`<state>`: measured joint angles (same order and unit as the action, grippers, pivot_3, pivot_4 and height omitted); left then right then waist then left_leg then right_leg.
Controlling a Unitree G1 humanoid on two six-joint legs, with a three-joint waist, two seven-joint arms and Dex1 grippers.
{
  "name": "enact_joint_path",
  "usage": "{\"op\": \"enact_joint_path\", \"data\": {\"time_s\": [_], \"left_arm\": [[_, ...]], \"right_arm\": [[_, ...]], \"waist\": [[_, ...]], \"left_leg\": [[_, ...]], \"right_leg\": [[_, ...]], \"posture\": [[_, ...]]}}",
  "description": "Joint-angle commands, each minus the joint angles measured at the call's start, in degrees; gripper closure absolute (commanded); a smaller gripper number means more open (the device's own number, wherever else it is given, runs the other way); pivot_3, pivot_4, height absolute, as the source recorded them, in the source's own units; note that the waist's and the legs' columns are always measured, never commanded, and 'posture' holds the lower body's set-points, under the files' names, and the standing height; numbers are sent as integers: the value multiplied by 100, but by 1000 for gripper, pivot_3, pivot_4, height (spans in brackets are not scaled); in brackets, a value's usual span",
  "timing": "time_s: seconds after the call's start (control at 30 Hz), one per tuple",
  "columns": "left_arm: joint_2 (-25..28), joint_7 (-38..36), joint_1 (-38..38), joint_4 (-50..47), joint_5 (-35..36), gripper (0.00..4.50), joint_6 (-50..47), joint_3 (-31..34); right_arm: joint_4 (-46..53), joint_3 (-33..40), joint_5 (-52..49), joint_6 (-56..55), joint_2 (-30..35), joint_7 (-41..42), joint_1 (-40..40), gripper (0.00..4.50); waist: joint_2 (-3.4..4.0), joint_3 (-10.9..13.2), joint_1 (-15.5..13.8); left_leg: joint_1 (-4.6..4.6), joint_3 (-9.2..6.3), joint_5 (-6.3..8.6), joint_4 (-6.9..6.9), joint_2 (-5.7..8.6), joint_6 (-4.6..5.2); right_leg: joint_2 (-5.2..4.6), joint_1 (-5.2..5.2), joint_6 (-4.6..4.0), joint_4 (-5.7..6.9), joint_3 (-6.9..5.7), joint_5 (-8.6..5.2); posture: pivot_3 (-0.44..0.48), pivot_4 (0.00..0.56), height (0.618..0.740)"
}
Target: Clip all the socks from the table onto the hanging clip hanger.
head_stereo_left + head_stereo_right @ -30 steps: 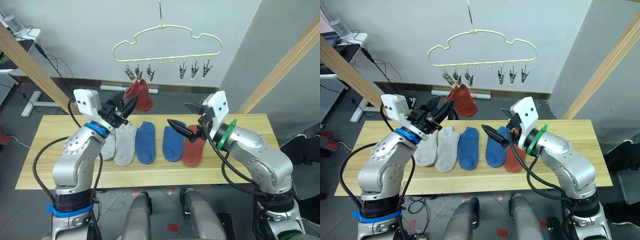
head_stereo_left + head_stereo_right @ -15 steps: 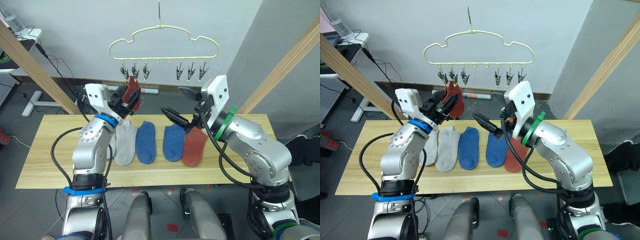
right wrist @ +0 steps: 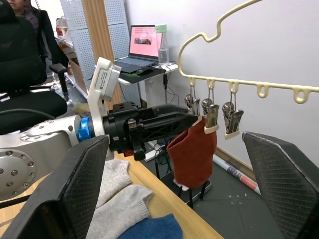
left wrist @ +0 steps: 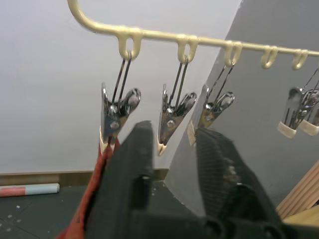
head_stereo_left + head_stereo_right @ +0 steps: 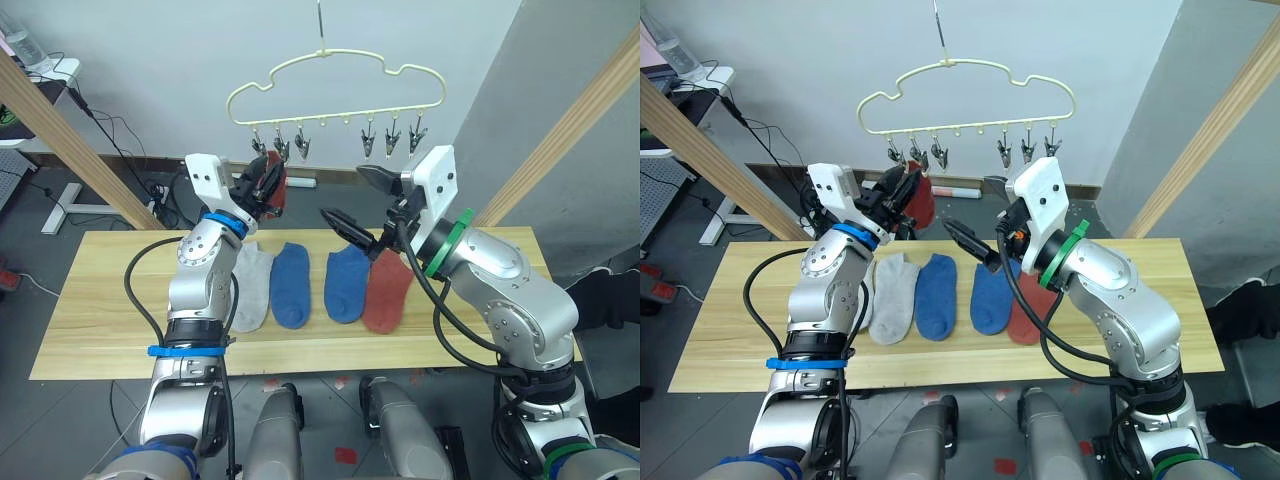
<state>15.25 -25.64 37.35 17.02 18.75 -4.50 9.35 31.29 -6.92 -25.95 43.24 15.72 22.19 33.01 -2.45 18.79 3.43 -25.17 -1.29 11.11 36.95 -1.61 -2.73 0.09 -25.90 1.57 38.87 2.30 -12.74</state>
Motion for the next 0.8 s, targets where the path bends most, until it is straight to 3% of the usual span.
{"op": "enact_joint_path", "data": {"time_s": [0.03,0.8], "left_arm": [[-59,-1,199,16,-22,2989,186,5],[-18,107,459,465,-155,2989,433,58]], "right_arm": [[128,108,-6,-26,-7,-78,114,0],[46,127,-40,-8,-49,-170,214,0]], "waist": [[0,0,2],[0,0,31]], "left_leg": [[0,0,0,0,0,0],[0,-1,0,0,0,0]], "right_leg": [[0,0,0,0,0,0],[0,1,0,1,-1,0]], "posture": [[-120,287,740],[-115,288,740]]}}
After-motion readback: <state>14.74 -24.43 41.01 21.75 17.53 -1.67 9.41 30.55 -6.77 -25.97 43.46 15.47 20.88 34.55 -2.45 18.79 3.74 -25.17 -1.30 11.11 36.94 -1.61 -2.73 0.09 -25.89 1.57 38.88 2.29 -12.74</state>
